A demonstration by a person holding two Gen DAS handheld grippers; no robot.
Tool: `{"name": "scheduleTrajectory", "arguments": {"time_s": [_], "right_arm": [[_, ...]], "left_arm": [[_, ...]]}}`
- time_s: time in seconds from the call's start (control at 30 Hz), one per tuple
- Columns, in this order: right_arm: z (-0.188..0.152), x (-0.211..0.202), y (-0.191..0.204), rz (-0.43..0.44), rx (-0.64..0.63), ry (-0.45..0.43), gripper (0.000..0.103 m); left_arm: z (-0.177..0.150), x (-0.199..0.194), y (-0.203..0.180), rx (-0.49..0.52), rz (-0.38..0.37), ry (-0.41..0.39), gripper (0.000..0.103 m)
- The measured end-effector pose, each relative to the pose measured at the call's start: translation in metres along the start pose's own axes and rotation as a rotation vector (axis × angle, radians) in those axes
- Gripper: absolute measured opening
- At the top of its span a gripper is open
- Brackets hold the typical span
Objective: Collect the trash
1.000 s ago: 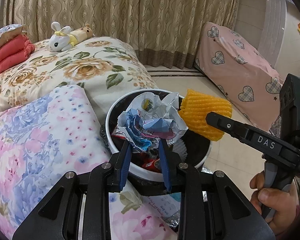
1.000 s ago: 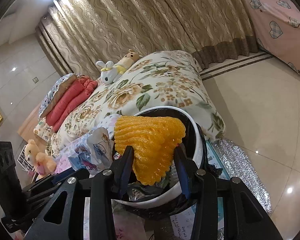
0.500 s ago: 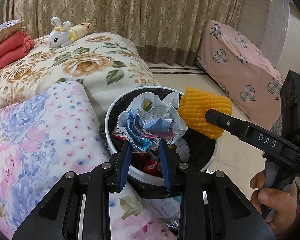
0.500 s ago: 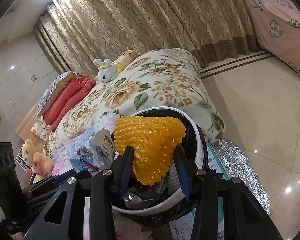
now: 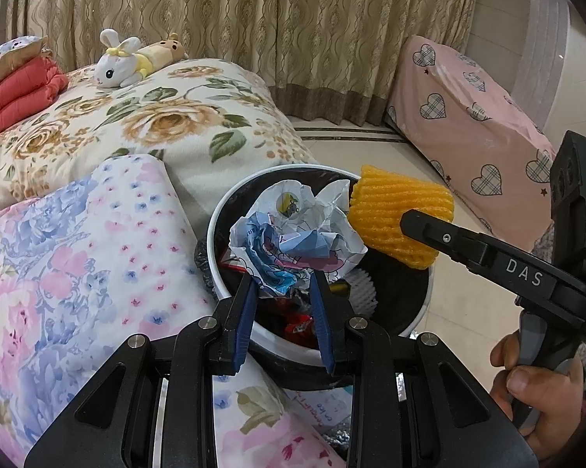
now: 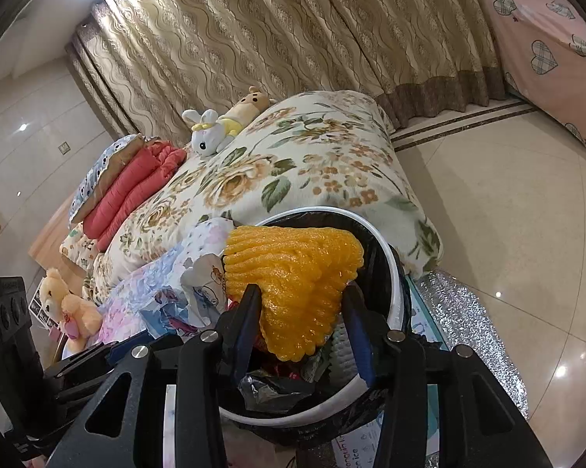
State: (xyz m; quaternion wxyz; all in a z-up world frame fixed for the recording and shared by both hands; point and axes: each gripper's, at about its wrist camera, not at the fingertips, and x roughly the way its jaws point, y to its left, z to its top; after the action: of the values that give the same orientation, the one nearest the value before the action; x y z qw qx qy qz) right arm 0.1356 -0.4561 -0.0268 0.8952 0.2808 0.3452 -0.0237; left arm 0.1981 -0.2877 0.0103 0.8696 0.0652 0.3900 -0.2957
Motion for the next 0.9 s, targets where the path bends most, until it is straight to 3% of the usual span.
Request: {"name": "scheduleTrajectory", "arguments": {"time_s": [0.63, 0.7, 0.77, 0.83, 0.9], "right_arm": [[0.0012, 0.0025, -0.0013, -0.006, -0.006, 0.003, 0.046], [0.0013, 0.0037, -0.0023, -0.009, -0.004, 0.011, 0.049], [0.0018, 0.0051, -0.0048, -0.014, 0.006, 0.019, 0.063], [0.0026, 0.0053, -0.0067, -0.009, 0.019, 0.025, 0.071], [0.0011, 0.0032, -0.0072, -0.008, 0.023, 0.026, 0.071]], "left_arm": [[0.0044, 0.0047, -0.0024, 0.02, 0.0, 0.014, 0.03], [0.0044, 0.0063, -0.0016, 0.021, -0.003, 0.027, 0.033], [0.0037, 0.005, -0.0015, 0.023, -0.004, 0.029, 0.041], [0.003, 0.0032, -0.0009, 0.021, 0.003, 0.022, 0.048], [0.0001, -0.0016, 0.0023, 0.012, 0.01, 0.01, 0.055]]}}
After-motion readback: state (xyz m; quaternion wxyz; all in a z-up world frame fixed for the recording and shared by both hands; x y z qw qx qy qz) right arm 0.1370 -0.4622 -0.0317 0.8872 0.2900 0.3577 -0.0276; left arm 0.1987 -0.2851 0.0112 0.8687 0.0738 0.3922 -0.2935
